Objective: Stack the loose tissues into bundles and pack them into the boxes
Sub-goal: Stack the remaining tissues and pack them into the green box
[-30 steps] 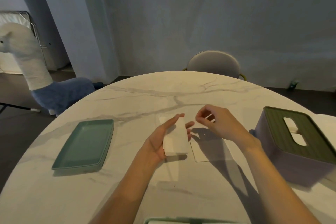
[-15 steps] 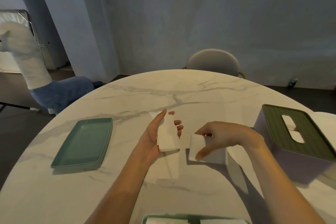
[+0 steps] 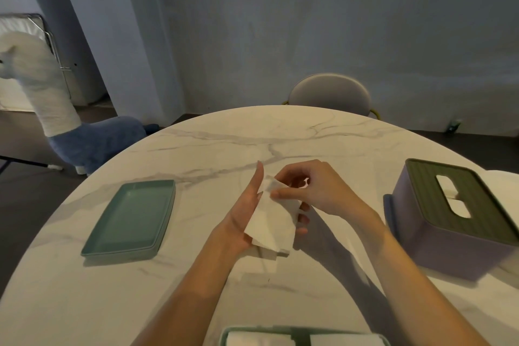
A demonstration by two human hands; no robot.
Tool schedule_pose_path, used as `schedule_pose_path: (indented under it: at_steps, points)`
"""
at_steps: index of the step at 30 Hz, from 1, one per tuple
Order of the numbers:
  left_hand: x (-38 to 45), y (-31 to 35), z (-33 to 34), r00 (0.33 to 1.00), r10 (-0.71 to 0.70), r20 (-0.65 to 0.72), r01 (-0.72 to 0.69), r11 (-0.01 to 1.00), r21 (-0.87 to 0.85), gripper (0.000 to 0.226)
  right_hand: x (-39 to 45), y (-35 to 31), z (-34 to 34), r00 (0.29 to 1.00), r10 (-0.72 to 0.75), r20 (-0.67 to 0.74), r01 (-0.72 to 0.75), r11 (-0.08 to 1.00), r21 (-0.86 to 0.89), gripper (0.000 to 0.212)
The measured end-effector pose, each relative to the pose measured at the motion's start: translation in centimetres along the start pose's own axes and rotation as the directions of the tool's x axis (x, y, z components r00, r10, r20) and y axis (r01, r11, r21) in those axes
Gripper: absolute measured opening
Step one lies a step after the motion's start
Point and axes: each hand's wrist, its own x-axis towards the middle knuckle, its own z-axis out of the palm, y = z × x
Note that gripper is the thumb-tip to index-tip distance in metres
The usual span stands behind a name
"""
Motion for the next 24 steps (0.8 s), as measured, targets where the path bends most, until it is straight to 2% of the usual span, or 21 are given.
schedule_pose_path:
  at_steps: [3,5,7,9,11,12,13,15,16,18,20,21,22,24]
  points:
    - [-0.3,-0.1,-0.3,0.997,-0.011,0.082,0.0,0.991,0.133,0.085,0.2,0.5,-0.1,0.997,-0.078,-0.027,0.079,0.997,0.014,0.017]
    - [-0.3,-0.3,-0.8,0.997,0.011,0.079,-0.033,0.961,0.276,0.086,0.3,0.9,-0.3,0.997,-0.076,0.006,0.076,0.996,-0.042,0.036]
    - [-0.8,-0.1,-0.4,0.995,0.042,0.086,-0.069,0.939,0.336,0.071,0.3,1.3,-0.5,0.998,-0.021,0.062,0.026,0.995,-0.093,0.051]
    - [-1.0,0.4,-0.3,0.994,0.059,0.088,-0.088,0.923,0.375,0.055,0.2,1.6,-0.6,0.999,0.008,0.034,-0.005,0.995,-0.101,0.046]
    - [-0.7,0.8,-1.1,0.989,0.148,0.018,-0.141,0.894,0.425,0.056,0.1,1.9,-0.8,0.999,0.017,-0.03,-0.02,0.997,-0.073,0.035]
    - [-0.5,1.2,-1.7,0.967,0.247,-0.057,-0.19,0.855,0.483,0.056,0.2,2.1,-0.9,0.998,0.03,-0.055,-0.033,0.998,-0.052,0.029]
    - [-0.3,1.6,-2.2,0.919,0.374,-0.128,-0.235,0.778,0.582,0.053,0.1,2.2,-0.9,0.996,0.047,-0.076,-0.048,0.999,-0.014,0.026]
    - [-0.2,2.1,-3.5,0.797,0.584,-0.155,-0.3,0.606,0.737,0.04,0.0,2.6,-0.7,0.988,0.094,-0.121,-0.086,0.994,0.067,0.025]
    - [-0.2,2.1,-4.0,0.767,0.623,-0.154,-0.31,0.569,0.761,0.034,-0.1,2.9,-0.4,0.981,0.132,-0.14,-0.115,0.986,0.123,0.024]
    - [-0.1,1.8,-4.6,0.742,0.652,-0.154,-0.311,0.539,0.782,0.029,-0.6,3.2,0.6,0.967,0.234,-0.1,-0.179,0.904,0.388,0.017]
    - [0.2,1.2,-4.2,0.714,0.679,-0.169,-0.299,0.514,0.804,0.029,-1.5,3.1,2.0,0.962,0.274,0.009,-0.203,0.689,0.695,0.02]
    - [0.6,0.8,-3.8,0.696,0.689,-0.2,-0.298,0.531,0.793,0.028,-1.7,3.2,2.4,0.959,0.281,0.03,-0.204,0.615,0.762,0.027]
    - [0.9,0.5,-3.2,0.673,0.694,-0.257,-0.31,0.58,0.753,0.026,-1.8,3.2,2.6,0.958,0.286,0.029,-0.2,0.593,0.78,0.035]
    - [1.3,0.1,-2.2,0.613,0.688,-0.388,-0.332,0.671,0.663,0.026,-1.7,3.0,2.9,0.954,0.297,-0.044,-0.17,0.653,0.738,0.051]
